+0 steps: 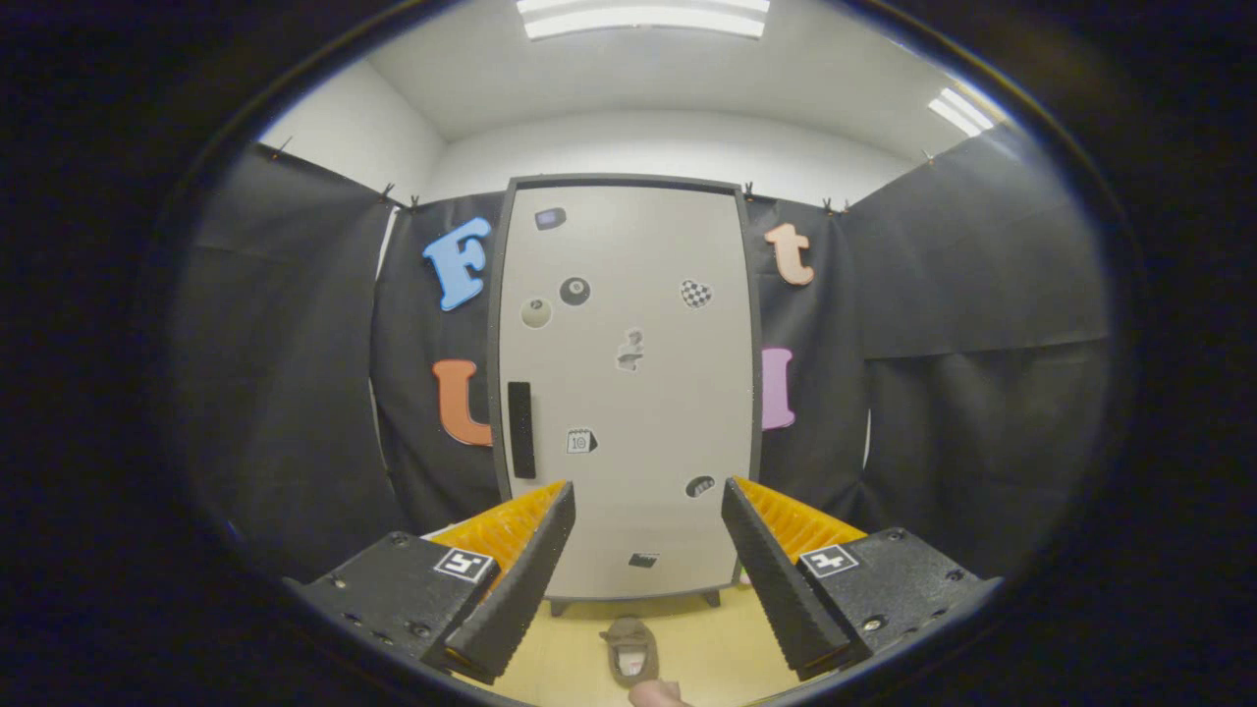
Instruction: Open the shoe cabinet door, grab the shoes and put them into the shoe cabinet, then close the shoe cabinet door.
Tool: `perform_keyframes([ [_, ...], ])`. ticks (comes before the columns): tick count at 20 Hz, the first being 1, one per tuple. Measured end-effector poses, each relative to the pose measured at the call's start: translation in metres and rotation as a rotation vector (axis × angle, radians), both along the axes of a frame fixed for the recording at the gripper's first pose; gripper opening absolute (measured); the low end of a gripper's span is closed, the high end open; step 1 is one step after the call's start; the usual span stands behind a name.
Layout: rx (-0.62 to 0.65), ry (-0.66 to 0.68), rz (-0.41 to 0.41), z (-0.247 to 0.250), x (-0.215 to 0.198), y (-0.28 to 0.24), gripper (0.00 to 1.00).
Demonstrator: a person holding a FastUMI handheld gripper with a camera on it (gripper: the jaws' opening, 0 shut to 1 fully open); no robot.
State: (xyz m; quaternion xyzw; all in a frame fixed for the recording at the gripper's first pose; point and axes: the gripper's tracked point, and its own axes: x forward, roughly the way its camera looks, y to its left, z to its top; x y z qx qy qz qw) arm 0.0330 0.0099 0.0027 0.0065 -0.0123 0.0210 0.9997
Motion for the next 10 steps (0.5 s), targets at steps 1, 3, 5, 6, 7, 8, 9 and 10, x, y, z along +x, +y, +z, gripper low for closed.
perform_keyframes([
  [1,-0.009,0.003,0.001,0.000,0.007,0.002,0.99],
  [3,-0.027,0.008,-0.030,0.002,0.024,0.005,0.98],
  [5,-0.057,0.006,-0.051,0.004,0.042,0.016,0.98],
  [6,-0.069,-0.010,-0.031,0.007,0.050,0.029,0.98],
  [7,-0.067,-0.025,-0.013,0.010,0.059,0.041,0.98],
  [8,-0.052,-0.036,0.002,0.014,0.067,0.052,0.98],
  [9,-0.036,-0.038,0.019,0.015,0.074,0.062,0.98],
  [10,-0.017,-0.036,0.036,0.017,0.081,0.073,0.99],
])
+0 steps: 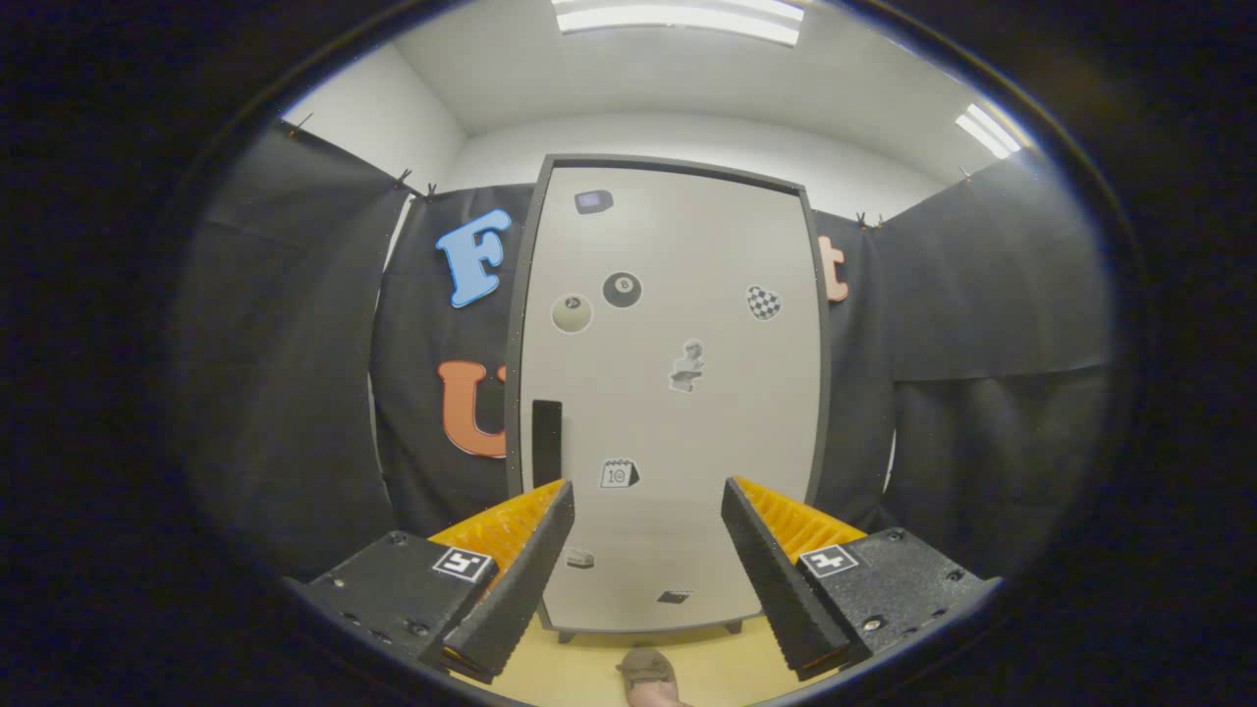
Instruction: Open the shoe cabinet door, grab the shoes and put them into the shoe cabinet, then close the shoe cabinet door.
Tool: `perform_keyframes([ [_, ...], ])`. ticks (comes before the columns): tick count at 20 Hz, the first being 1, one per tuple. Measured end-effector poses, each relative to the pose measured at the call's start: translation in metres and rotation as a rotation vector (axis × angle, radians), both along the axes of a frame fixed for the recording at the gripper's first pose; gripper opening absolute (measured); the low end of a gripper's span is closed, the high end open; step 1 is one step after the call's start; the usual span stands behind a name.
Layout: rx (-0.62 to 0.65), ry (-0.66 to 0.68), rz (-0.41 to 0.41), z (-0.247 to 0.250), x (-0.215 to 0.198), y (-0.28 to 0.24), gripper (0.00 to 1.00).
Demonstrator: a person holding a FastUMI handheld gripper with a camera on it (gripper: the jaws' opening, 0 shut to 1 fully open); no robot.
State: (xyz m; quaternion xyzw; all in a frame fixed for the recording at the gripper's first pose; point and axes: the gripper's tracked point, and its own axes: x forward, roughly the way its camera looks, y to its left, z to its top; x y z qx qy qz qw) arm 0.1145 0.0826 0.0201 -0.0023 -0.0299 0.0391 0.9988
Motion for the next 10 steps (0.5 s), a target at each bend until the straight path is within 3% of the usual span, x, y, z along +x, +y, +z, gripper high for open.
perform_keyframes([
  [10,0.040,0.036,0.094,-0.008,0.098,0.067,0.99],
])
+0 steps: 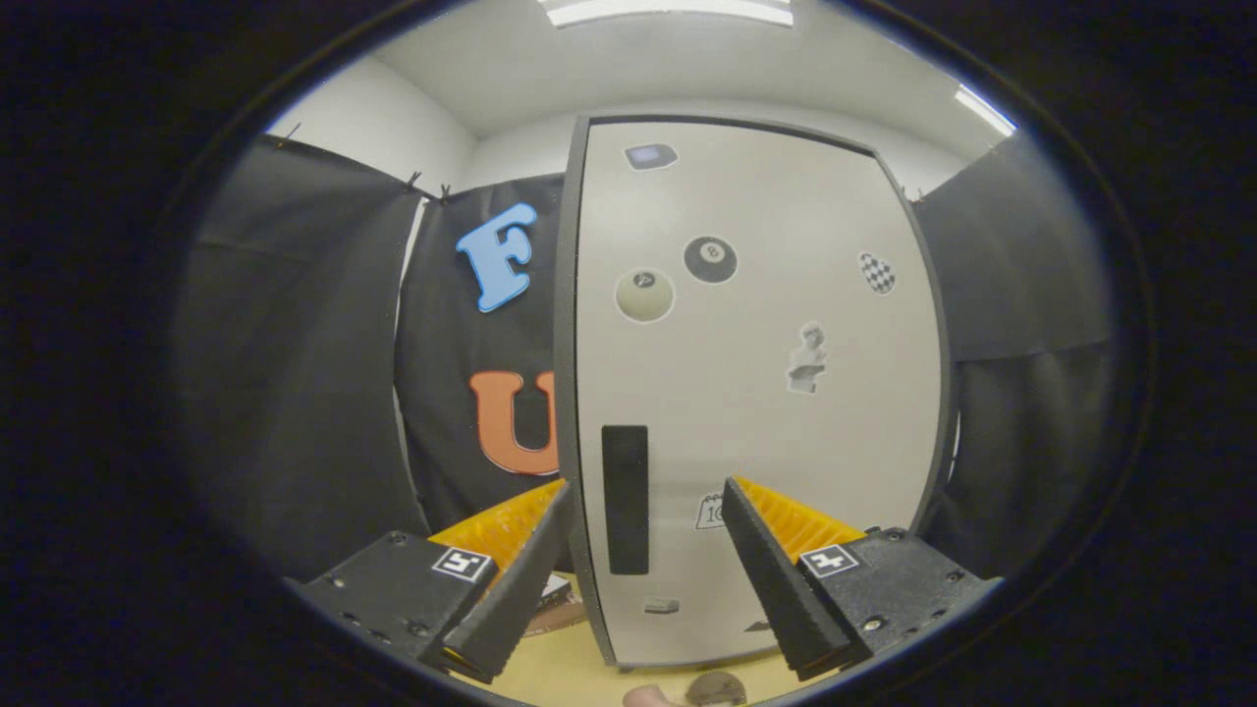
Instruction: Open the shoe cabinet door, grab the shoes and put them into the shoe cabinet, then close the shoe cabinet door.
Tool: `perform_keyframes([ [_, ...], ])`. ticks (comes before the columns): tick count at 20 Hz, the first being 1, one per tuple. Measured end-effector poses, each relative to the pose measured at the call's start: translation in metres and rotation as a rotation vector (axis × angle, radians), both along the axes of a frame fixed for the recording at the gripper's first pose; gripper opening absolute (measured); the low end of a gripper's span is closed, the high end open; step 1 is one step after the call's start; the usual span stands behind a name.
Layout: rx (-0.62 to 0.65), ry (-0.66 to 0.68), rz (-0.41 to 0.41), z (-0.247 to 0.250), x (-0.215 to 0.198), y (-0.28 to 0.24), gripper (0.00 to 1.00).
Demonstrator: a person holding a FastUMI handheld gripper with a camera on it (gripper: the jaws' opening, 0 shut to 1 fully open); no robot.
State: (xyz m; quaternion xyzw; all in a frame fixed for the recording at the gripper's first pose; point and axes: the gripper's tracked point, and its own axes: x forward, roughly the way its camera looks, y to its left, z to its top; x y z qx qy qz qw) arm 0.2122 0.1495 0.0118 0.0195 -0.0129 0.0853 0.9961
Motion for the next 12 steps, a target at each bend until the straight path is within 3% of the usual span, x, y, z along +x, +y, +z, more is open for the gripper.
perform_keyframes([
  [6,0.016,0.051,0.026,-0.016,0.047,0.013,0.98],
  [8,-0.002,0.040,0.027,-0.015,0.054,0.015,0.92],
  [9,-0.026,0.046,0.015,-0.018,0.058,0.013,0.79],
  [12,-0.084,0.065,-0.007,-0.023,0.062,0.018,0.56],
])
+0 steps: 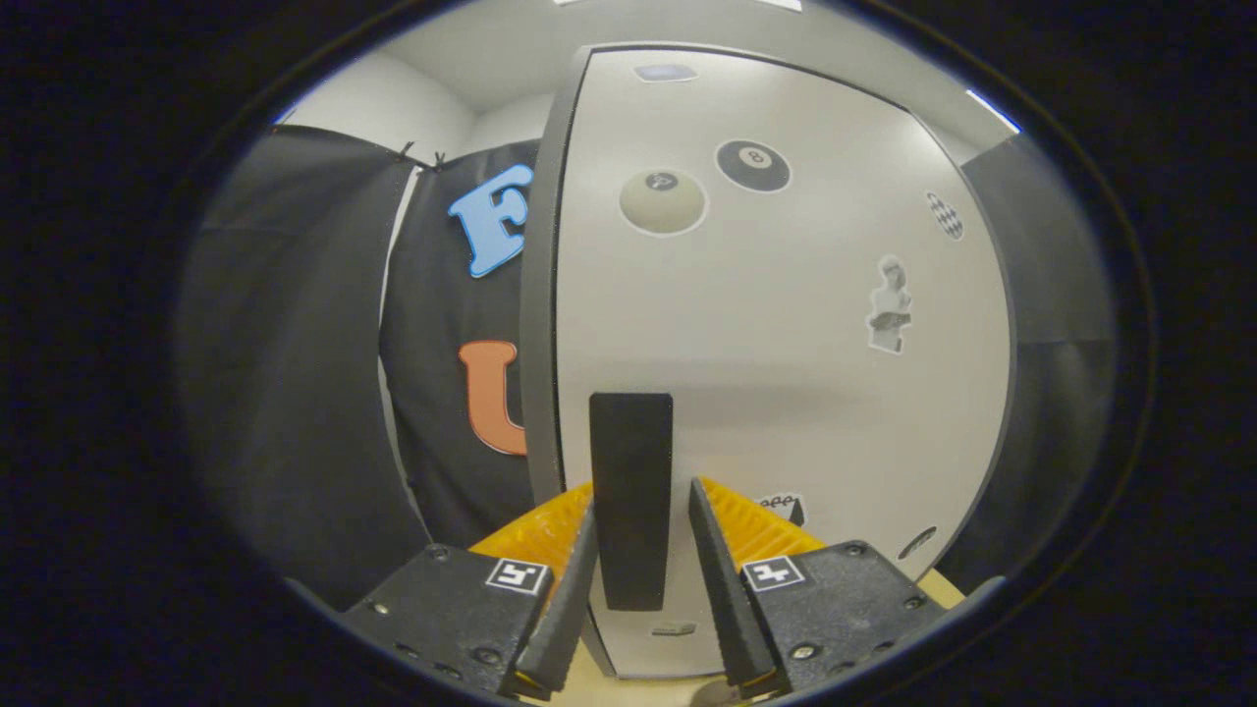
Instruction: Open the shoe cabinet door, grab the shoes and put them into the shoe cabinet, then close the shoe cabinet door.
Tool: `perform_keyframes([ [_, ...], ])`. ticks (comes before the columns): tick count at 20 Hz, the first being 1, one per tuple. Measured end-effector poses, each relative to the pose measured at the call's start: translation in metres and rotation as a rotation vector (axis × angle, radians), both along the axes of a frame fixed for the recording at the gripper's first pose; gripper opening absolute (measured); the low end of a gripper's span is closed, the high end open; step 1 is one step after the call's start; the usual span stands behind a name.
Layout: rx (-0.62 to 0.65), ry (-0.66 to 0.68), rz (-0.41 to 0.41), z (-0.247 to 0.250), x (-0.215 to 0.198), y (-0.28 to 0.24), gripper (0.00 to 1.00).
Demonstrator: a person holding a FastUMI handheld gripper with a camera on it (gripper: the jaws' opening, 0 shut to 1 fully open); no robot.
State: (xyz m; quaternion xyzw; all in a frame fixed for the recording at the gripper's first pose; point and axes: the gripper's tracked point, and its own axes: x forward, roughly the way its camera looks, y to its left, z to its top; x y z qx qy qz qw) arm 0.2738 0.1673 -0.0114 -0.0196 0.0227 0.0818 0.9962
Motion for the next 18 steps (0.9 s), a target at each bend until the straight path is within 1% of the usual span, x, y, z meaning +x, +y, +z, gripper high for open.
perform_keyframes([
  [1,-0.012,0.002,-0.008,0.000,-0.001,-0.001,0.50],
  [2,0.004,0.022,-0.030,0.000,-0.007,-0.003,0.44],
  [3,0.014,0.040,-0.032,-0.006,-0.006,-0.003,0.38],
  [8,0.066,0.092,0.051,-0.005,-0.024,-0.006,0.33],
  [14,0.095,0.088,0.164,-0.003,-0.058,-0.013,0.31],
  [16,0.090,0.091,0.202,-0.004,-0.061,-0.018,0.31],
  [18,0.110,0.110,0.234,-0.004,-0.079,-0.023,0.31],
])
